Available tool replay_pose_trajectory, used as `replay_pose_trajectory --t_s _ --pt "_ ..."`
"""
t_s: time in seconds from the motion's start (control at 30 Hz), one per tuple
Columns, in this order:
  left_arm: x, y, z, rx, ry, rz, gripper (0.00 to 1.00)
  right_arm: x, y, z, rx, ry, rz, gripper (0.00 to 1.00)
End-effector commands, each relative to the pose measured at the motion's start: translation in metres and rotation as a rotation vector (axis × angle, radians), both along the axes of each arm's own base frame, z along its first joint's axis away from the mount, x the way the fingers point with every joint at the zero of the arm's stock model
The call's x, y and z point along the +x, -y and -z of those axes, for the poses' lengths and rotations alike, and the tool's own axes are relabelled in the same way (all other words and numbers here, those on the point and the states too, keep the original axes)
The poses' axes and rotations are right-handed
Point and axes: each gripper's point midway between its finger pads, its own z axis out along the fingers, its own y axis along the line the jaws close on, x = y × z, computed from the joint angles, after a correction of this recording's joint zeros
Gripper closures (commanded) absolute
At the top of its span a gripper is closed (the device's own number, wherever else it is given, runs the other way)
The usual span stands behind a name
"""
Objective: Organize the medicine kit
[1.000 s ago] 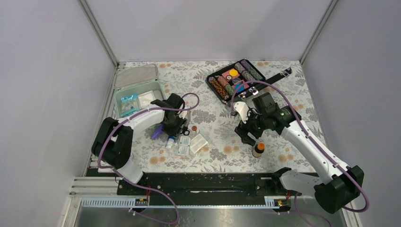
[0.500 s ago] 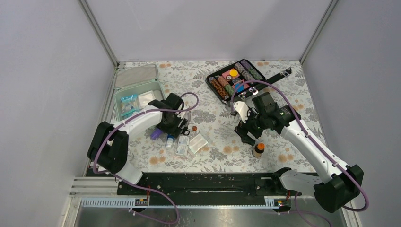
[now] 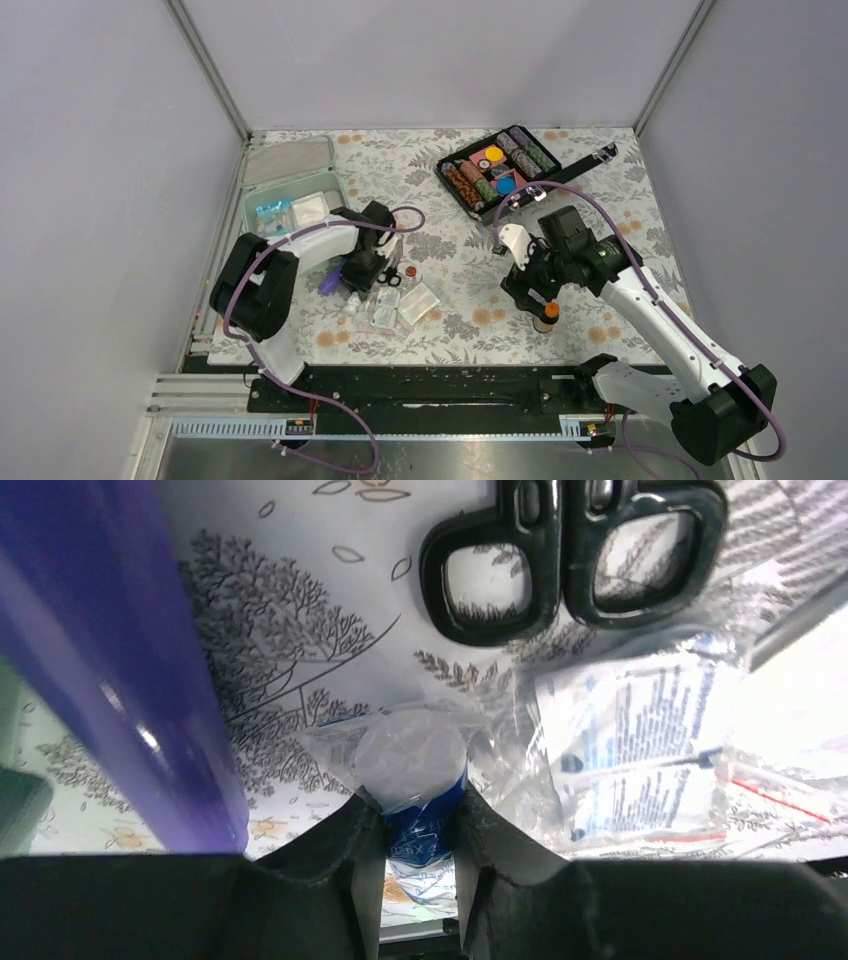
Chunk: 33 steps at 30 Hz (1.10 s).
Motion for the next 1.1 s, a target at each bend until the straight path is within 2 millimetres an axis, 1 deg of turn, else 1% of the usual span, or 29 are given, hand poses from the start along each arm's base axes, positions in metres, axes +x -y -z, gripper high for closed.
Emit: replay_pose_trajectory --t_s 0.0,0.1,0.17,0.23,0.27,0.33,0.4,0.47,0.5,0.53,0.57,0.6,0.67,0.77,0.9,1.07 --pt "0.008 0.001 -0.044 -0.057 0.108 0.015 0.77 0.002 0.004 -0.002 -0.003 0.031 0.006 0.17" --pt "0.011 0.008 -0.076 -0.129 0.156 0.046 0.8 0.003 0.003 -0.001 -0.003 0.021 0.003 0.17" --pt "0.021 0.007 -0.093 -0.134 0.221 0.046 0.8 0.005 0.0 -0.002 0.003 0.013 -0.002 0.17" --pt "0.05 -0.003 -0.111 -0.097 0.323 0.005 0.79 0.007 -0.004 -0.003 0.008 0.001 -0.007 0.17" --pt "0.066 -0.011 -0.117 -0.081 0.361 -0.037 0.79 0.009 -0.005 -0.004 0.012 -0.001 -0.008 0.17" --pt "0.103 -0.036 -0.13 -0.06 0.413 -0.171 0.79 0.012 -0.008 -0.006 0.018 -0.004 -0.009 0.17" --pt "0.136 -0.063 -0.135 -0.03 0.434 -0.278 0.79 0.014 -0.01 -0.008 0.023 -0.001 -0.006 0.17" --pt "0.163 -0.088 -0.134 0.024 0.455 -0.345 0.77 0.015 -0.012 -0.009 0.028 -0.002 -0.009 0.17" --pt "0.173 -0.098 -0.133 0.045 0.466 -0.378 0.77 0.015 -0.012 -0.009 0.03 -0.004 -0.009 0.17" --pt "0.182 -0.109 -0.126 0.064 0.461 -0.419 0.77 0.015 -0.012 -0.009 0.03 -0.002 -0.008 0.17" --pt "0.189 -0.117 -0.125 0.073 0.466 -0.445 0.77 0.015 -0.012 -0.01 0.031 0.0 -0.008 0.17" --pt "0.193 -0.122 -0.119 0.079 0.458 -0.487 0.77 0.014 -0.011 -0.01 0.029 0.002 -0.007 0.17" --pt "0.199 -0.131 -0.103 0.109 0.43 -0.516 0.77 0.015 -0.009 -0.01 0.024 0.013 -0.004 0.17" --pt "0.205 -0.147 -0.093 0.16 0.426 -0.552 0.77 0.014 -0.004 -0.009 0.007 0.029 -0.001 0.17" --pt "0.218 -0.172 -0.089 0.222 0.461 -0.61 0.78 0.011 0.001 -0.007 -0.004 0.037 0.006 0.17" --pt "0.232 -0.194 -0.088 0.292 0.502 -0.645 0.79 0.011 0.001 -0.006 -0.009 0.03 0.008 0.17"
